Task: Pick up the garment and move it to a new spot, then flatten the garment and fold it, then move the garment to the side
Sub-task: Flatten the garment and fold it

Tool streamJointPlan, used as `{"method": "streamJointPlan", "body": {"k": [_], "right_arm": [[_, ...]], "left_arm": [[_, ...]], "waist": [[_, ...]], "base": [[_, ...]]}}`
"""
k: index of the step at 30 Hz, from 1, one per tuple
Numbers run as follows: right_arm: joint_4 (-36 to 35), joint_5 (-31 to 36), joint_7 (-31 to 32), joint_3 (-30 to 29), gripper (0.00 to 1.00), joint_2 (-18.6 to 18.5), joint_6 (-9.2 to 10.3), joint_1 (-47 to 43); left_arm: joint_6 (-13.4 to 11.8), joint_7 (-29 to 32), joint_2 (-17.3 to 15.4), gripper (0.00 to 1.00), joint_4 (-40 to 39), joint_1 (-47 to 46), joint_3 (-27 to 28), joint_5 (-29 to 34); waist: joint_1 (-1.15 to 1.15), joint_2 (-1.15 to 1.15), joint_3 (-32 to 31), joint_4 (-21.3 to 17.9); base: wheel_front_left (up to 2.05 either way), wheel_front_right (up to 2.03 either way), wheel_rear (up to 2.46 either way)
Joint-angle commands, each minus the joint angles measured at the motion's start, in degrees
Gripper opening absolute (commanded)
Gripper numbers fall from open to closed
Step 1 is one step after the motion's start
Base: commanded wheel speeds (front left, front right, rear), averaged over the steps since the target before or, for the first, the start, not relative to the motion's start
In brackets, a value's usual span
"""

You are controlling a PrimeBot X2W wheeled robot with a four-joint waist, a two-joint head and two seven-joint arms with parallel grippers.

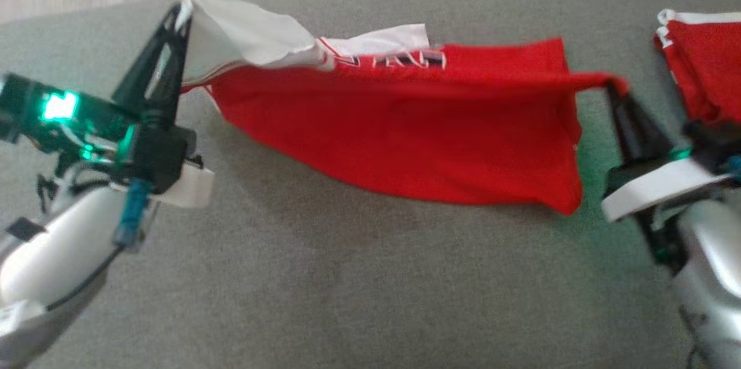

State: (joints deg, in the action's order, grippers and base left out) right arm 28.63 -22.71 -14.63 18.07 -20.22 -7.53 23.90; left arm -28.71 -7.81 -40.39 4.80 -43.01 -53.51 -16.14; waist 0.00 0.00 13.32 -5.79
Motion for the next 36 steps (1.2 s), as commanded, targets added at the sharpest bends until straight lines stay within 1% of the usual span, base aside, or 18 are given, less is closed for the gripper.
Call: {"method": "streamJointPlan", "body": {"k": [1, 6, 11, 13, 15, 18, 20, 22, 23, 25, 27, 30, 36], "right_arm": [[-3.23, 0.36, -0.37, -0.92, 0.00, -2.30, 0.04, 0.03], [-11.84, 0.65, -0.07, -6.18, 0.00, -7.60, 0.04, 0.53], [-23.79, 0.70, 5.34, -11.63, 0.00, -12.14, 0.04, 1.69], [-28.58, 0.18, 8.24, -13.98, 0.00, -12.87, 0.04, 2.81], [-32.18, -0.42, 11.00, -15.66, 0.00, -12.85, 0.04, 4.48], [-34.35, -0.44, 14.29, -16.03, 0.00, -13.25, 0.04, 8.29], [-33.23, -0.59, 15.59, -15.11, 0.00, -13.29, 0.04, 11.70], [-30.64, -1.22, 16.47, -13.47, 0.00, -13.31, 0.04, 15.67], [-29.04, -1.11, 16.80, -12.26, 0.00, -13.65, 0.04, 17.76], [-25.69, -1.41, 16.64, -10.44, 0.00, -13.84, 0.04, 22.32], [-21.71, -1.51, 15.70, -9.08, 0.00, -13.81, 0.04, 27.10], [-15.61, -1.33, 13.35, -7.26, 0.00, -13.78, 0.04, 34.45], [-6.02, 0.21, 4.10, -2.14, 0.00, -13.87, 0.04, 47.43]], "left_arm": [[0.20, -0.96, -3.49, 0.00, -2.66, -3.85, 4.19, 0.21], [2.43, -2.67, -7.45, 0.00, -8.34, -8.99, 8.58, -1.33], [5.54, -2.21, -9.53, 0.00, -13.70, -14.84, 12.51, -4.18], [6.89, -1.40, -9.87, 0.00, -14.84, -17.61, 13.76, -5.17], [8.48, -0.68, -9.36, 0.00, -15.25, -20.22, 14.80, -6.88], [11.91, 0.17, -7.82, 0.00, -13.84, -24.49, 15.20, -9.03], [14.76, 0.78, -6.05, 0.00, -10.98, -27.24, 14.85, -10.76], [17.15, 1.88, -4.27, 0.00, -6.87, -30.27, 14.52, -12.11], [17.93, 2.54, -3.10, 0.00, -4.58, -31.82, 14.55, -12.91], [19.55, 3.24, -1.26, 0.00, -0.41, -35.74, 13.99, -12.48], [20.77, 3.29, 0.79, 0.00, 3.74, -39.69, 13.24, -11.36], [22.69, 1.74, 3.92, 0.00, 10.50, -45.81, 12.31, -9.44], [24.43, -4.63, 8.86, 0.00, 21.47, -55.51, 13.12, -7.62]], "waist": [[0.00, 0.00, -1.17, 0.16], [0.00, 0.00, -3.87, 0.45], [0.00, 0.00, -5.65, 0.68], [0.00, 0.00, -5.78, 0.79], [0.00, 0.00, -5.50, 0.86], [0.00, 0.00, -3.81, 1.43], [0.00, 0.00, -2.28, 1.96], [0.00, 0.00, -0.18, 2.61], [0.00, 0.00, 1.00, 3.04], [0.00, 0.00, 3.86, 4.03], [0.00, 0.00, 6.76, 4.96], [0.00, 0.00, 11.30, 6.22], [0.00, 0.00, 16.60, 7.39]], "base": [[0.00, 0.00, 0.00], [0.00, 0.00, 0.00], [0.00, 0.00, 0.00], [0.00, 0.00, 0.00], [0.00, 0.00, 0.00], [0.00, 0.00, 0.00], [0.00, 0.00, 0.00], [0.00, 0.00, 0.00], [0.00, 0.00, 0.00], [0.00, 0.00, 0.00], [0.00, 0.00, 0.00], [0.00, 0.00, 0.00], [0.00, 0.00, 0.00]]}}
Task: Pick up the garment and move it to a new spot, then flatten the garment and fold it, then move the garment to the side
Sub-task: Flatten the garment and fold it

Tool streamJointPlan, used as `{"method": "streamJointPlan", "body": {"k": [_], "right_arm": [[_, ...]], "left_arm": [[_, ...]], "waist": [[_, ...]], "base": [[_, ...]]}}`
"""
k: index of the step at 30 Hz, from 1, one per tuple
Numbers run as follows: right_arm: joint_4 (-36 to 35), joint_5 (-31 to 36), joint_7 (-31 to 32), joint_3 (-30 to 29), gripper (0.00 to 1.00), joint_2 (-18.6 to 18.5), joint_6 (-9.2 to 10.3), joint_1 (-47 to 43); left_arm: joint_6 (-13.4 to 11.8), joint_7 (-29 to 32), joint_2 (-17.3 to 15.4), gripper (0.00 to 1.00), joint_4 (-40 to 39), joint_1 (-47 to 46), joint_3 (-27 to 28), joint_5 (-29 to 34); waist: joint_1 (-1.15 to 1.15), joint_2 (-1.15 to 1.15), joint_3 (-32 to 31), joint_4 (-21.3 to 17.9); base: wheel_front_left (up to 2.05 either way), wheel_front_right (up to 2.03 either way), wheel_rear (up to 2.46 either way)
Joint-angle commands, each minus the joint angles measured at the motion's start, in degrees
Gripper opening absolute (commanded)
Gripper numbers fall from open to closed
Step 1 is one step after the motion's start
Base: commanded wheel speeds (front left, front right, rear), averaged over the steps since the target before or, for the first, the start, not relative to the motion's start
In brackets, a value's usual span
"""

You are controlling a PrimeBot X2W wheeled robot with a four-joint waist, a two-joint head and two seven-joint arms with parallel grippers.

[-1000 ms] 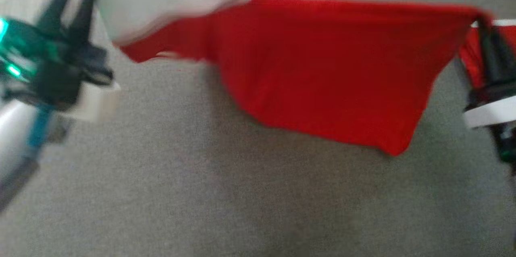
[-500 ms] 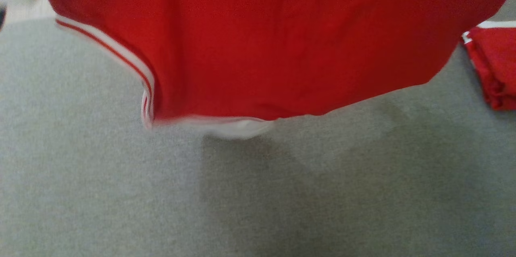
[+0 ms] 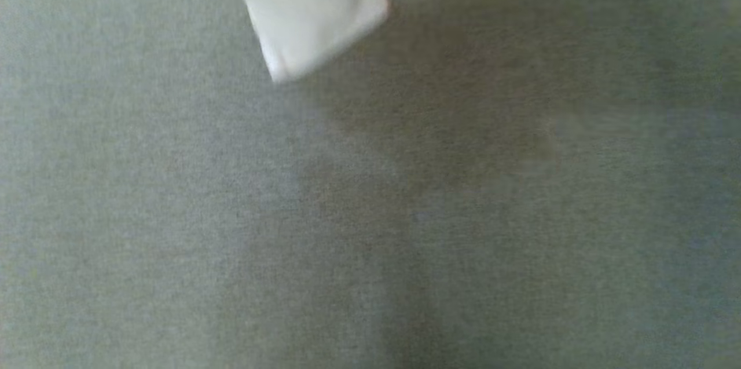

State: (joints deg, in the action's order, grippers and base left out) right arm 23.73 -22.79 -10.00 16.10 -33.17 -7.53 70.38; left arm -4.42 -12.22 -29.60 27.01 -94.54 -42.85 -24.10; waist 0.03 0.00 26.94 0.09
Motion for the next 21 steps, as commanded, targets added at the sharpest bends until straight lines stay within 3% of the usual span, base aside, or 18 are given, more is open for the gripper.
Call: {"method": "streamJointPlan", "body": {"k": [1, 6, 11, 16, 21], "right_arm": [[0.17, 0.68, -1.63, 0.59, 0.00, -1.02, 0.04, 2.69], [4.92, 2.49, -4.39, 3.36, 0.00, -1.53, 0.04, 7.23], [7.16, 2.87, -4.94, 4.52, 0.00, -1.91, 0.04, 5.22], [5.92, 2.40, -4.97, 1.99, 0.00, -1.99, 0.04, -3.07], [2.50, 1.96, -4.98, -2.24, 0.00, -1.20, 0.04, -16.92]], "left_arm": [[0.56, -1.03, -1.24, 0.00, 0.40, -5.23, 2.77, 0.39], [2.45, -2.66, 0.05, 0.00, 2.48, -5.42, 4.12, 0.44], [4.31, -2.75, -1.31, 0.00, -3.43, 2.68, 6.22, 0.75], [4.34, -2.76, -3.21, 0.00, -12.00, 17.70, 8.16, 1.30], [3.24, -2.77, -4.27, 0.00, -18.50, 34.35, 9.75, 1.21]], "waist": [[-0.03, 0.00, 3.63, 1.69], [-0.03, 0.00, 5.54, 2.59], [-0.03, 0.00, 6.57, 3.24], [-0.03, 0.00, 5.49, 3.69], [-0.03, 0.00, 1.65, 3.62]], "base": [[0.00, 0.00, 0.00], [0.00, 0.00, 0.00], [0.00, 0.00, 0.00], [0.00, 0.00, 0.00], [0.00, 0.00, 0.00]]}}
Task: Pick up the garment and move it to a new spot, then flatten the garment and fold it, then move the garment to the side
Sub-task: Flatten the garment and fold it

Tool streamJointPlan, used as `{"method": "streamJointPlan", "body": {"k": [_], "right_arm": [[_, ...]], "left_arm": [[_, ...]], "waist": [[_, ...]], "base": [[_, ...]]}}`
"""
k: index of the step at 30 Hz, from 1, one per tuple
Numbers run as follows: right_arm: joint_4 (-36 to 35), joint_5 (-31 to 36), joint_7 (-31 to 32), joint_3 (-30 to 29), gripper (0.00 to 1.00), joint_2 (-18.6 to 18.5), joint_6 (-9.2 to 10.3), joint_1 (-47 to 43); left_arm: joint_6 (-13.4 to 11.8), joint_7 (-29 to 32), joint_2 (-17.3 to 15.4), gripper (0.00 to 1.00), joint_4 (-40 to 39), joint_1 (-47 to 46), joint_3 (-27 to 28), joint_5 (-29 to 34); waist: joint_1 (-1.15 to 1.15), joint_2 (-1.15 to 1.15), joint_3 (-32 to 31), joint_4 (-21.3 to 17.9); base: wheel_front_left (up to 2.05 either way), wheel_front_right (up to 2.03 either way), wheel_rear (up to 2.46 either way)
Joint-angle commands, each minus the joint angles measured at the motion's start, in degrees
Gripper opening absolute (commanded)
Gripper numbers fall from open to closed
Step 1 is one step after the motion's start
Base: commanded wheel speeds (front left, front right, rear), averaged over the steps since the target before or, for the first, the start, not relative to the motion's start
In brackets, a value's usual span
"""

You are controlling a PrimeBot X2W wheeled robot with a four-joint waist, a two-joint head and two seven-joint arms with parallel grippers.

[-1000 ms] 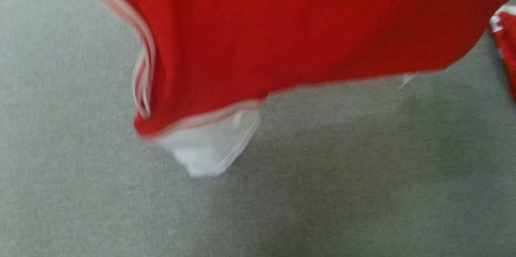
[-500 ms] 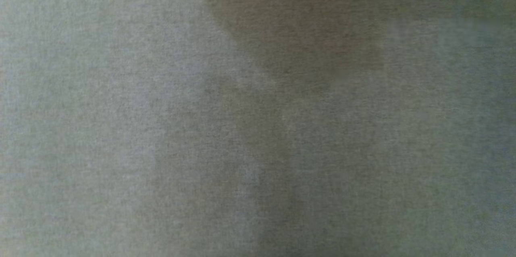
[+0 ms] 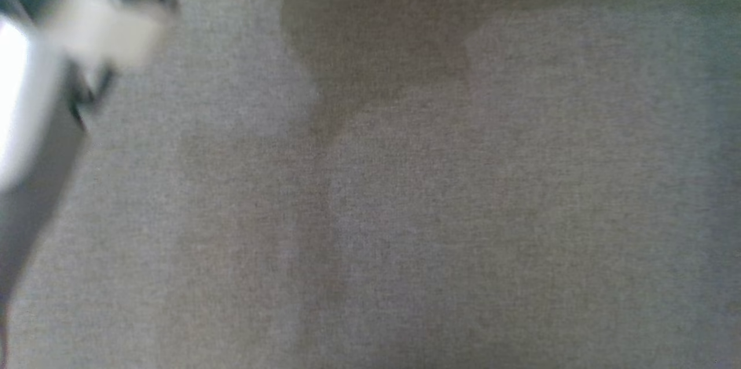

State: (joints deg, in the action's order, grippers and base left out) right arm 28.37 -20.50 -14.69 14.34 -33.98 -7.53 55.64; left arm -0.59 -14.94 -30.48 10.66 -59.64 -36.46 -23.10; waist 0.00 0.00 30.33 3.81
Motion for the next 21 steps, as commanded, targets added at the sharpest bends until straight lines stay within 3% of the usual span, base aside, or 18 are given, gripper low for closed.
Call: {"method": "streamJointPlan", "body": {"k": [1, 7, 21], "right_arm": [[-3.19, -0.34, -0.29, -1.35, 0.00, -0.01, 0.04, -5.32], [-8.74, -0.19, -0.30, -4.89, 0.00, 2.59, 0.04, -23.78], [-16.76, 3.16, -0.30, -11.08, 0.00, 7.09, 0.04, -49.38]], "left_arm": [[-0.98, -0.05, -3.66, 0.00, -3.29, 2.92, 3.45, 0.33], [-3.40, -0.06, -4.64, 0.00, -8.34, 22.88, 2.80, 0.00], [-8.52, -0.06, -6.59, 0.00, -14.14, 50.58, 3.06, -1.77]], "waist": [[0.00, 0.00, -2.81, -0.33], [0.00, 0.00, -8.66, -1.78], [0.00, 0.00, -16.74, -4.01]], "base": [[0.00, 0.00, 0.00], [0.00, 0.00, 0.00], [0.00, 0.00, 0.00]]}}
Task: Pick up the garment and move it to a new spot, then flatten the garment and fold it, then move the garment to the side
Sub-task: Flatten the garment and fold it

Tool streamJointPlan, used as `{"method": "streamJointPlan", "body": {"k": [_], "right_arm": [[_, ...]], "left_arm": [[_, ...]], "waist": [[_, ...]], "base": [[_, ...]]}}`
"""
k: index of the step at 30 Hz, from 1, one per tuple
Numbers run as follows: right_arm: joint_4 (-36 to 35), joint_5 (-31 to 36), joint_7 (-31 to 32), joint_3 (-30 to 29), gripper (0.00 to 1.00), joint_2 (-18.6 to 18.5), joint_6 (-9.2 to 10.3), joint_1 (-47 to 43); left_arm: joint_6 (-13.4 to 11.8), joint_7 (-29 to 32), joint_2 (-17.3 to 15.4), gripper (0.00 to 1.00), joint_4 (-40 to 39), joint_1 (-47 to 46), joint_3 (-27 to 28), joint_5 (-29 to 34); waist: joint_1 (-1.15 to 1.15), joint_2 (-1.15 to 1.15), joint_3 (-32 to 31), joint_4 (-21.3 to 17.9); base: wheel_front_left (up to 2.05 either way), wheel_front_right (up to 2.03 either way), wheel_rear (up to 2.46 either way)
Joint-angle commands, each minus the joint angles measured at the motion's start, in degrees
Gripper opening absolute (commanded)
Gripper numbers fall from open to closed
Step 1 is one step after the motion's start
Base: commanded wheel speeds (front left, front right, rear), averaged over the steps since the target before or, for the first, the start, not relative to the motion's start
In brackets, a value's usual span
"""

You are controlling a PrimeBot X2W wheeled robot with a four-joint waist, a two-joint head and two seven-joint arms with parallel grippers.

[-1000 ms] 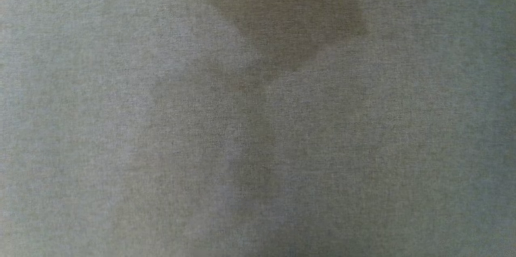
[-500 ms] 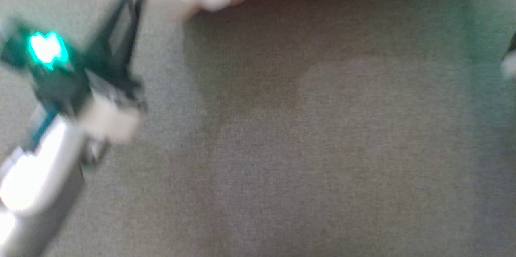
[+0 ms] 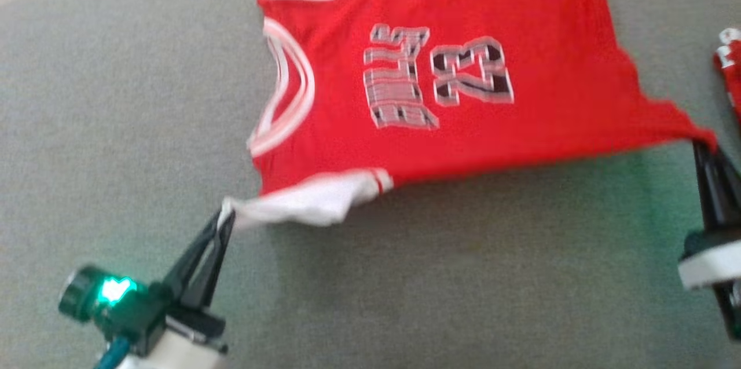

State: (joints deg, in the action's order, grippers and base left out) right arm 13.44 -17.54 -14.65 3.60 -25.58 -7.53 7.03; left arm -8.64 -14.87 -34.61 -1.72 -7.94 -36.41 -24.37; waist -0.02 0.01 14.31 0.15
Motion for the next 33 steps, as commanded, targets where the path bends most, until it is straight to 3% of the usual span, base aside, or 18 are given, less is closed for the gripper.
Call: {"method": "streamJointPlan", "body": {"k": [1, 9, 23, 30, 31, 32, 33], "right_arm": [[-2.16, 0.31, -0.34, -0.67, 0.00, -1.16, 0.04, -2.17], [-3.25, -0.65, 1.18, -0.94, 0.00, -0.32, 0.04, -5.45], [2.54, -5.23, 5.00, 3.14, 0.00, -1.43, 0.04, 7.55], [6.52, -6.47, 5.29, 5.34, 0.00, -1.82, 0.04, 13.41], [7.99, -6.92, 5.05, 6.38, 0.00, -1.80, 0.04, 15.15], [8.65, -7.29, 4.90, 6.92, 0.00, -1.72, 0.04, 15.99], [9.29, -7.66, 4.62, 7.34, 0.02, -1.65, 0.04, 16.82]], "left_arm": [[-0.51, -0.13, -2.54, 0.00, -2.19, 0.10, 2.90, -0.85], [0.45, 0.12, -3.43, 0.00, -3.60, 1.01, 2.39, -1.49], [9.41, 2.84, -0.87, 0.00, 6.59, -24.25, 1.34, 3.25], [12.18, 2.25, 1.56, 0.02, 14.25, -33.03, 0.16, 5.11], [12.79, 2.06, 2.32, 0.30, 16.72, -34.91, -0.48, 5.59], [12.96, 1.89, 2.63, 0.49, 17.87, -35.64, -0.65, 5.74], [13.04, 1.66, 2.92, 1.00, 18.93, -36.21, -0.75, 5.92]], "waist": [[0.02, -0.01, -0.93, -0.39], [0.02, -0.01, 0.37, -0.83], [0.02, -0.01, 8.38, -0.65], [0.02, -0.01, 11.29, -0.79], [0.02, -0.01, 11.95, -0.92], [0.02, -0.01, 12.24, -1.01], [0.02, -0.01, 12.45, -1.07]], "base": [[0.00, 0.00, 0.00], [0.00, 0.00, 0.00], [0.00, 0.00, 0.00], [0.00, 0.00, 0.00], [0.00, 0.00, 0.00], [0.00, 0.00, 0.00], [0.00, 0.00, 0.00]]}}
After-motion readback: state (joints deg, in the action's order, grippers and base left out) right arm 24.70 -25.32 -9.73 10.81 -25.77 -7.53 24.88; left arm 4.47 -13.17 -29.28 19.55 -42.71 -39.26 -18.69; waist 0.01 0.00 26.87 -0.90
